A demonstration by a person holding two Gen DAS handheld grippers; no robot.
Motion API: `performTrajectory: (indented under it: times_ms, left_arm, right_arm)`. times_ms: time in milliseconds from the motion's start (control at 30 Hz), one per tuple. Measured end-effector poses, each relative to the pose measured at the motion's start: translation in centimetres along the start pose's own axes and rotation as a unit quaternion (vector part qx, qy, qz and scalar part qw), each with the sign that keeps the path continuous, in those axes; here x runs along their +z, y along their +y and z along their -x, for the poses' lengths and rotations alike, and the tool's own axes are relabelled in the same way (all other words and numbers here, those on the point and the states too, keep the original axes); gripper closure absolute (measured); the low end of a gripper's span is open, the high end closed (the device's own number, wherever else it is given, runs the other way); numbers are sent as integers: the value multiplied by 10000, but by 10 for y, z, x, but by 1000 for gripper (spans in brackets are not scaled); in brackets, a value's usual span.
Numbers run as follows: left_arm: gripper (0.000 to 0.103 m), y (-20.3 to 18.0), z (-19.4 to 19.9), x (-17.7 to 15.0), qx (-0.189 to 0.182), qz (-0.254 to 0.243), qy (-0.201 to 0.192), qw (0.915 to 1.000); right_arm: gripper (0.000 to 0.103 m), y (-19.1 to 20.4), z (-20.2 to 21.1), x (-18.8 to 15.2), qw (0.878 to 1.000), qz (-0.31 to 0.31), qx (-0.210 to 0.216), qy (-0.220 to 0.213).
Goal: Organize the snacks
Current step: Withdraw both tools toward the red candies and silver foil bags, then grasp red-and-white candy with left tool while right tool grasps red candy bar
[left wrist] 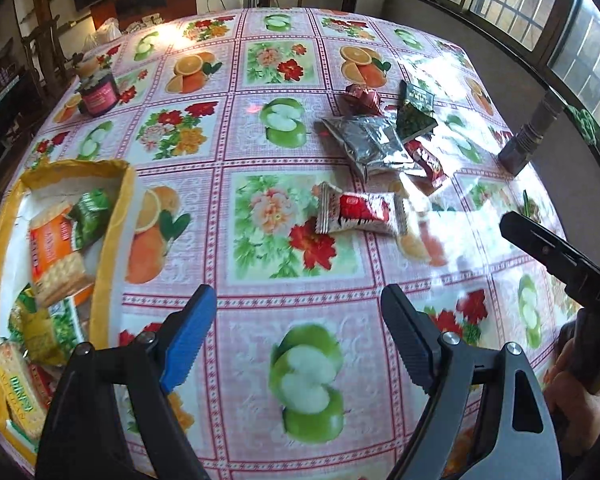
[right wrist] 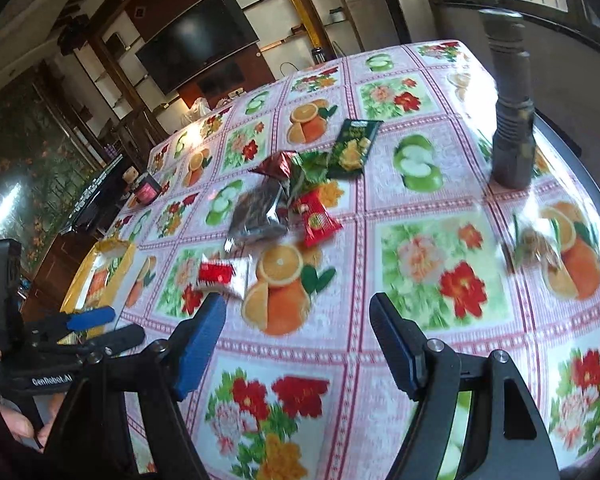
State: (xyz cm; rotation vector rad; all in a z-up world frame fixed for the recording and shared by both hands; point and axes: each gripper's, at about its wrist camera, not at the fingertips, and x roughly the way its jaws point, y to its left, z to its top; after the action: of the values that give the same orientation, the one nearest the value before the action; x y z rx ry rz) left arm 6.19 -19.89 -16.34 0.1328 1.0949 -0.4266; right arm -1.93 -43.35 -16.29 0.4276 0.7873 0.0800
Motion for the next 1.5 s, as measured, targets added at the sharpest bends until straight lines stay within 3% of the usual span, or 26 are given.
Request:
performTrajectory:
  times_ms: [233,467,733,833,1033,1167,1300,1433,1500]
  left_arm:
    - [19,0,-27,22,-293,471,242,9982]
    - [19,3,-56,35,-626,1219,536,9891]
    - [18,-2,-72,53,-405,1519,458,9865]
    - [19,-8,-78,62,-341,1333,460,9894]
    - [30,-25,-79,52,-273,343,394,9983]
    - [30,-36,-75,36,-332,-726,589,9951]
    - [30,-30,-64,37,-366,-1005,418,9934]
    - [30,-31,-62,43,-2,-1353,375,9901]
    - [30,-32,-56,44,1,-1409,237,9897]
  right_arm:
    - [29,25,-38,32,9975,684,-201,21]
    - [28,8,-53,48,9960,787,-403,98]
    - [29,1,-61,51,9961,824,-245,196]
    - [29,0,-66,55,9962,819,-188,215]
    - [29,0,-79,61,9952,892,-2,393]
    - [29,6,-84,62,9933,1057,13,459]
    - [30,7,-98,64,9908,1202,-106,613]
    - [44,2,-109,63,9897,1199,-95,777]
    - [53,3,-107,61,9890,1237,-37,808]
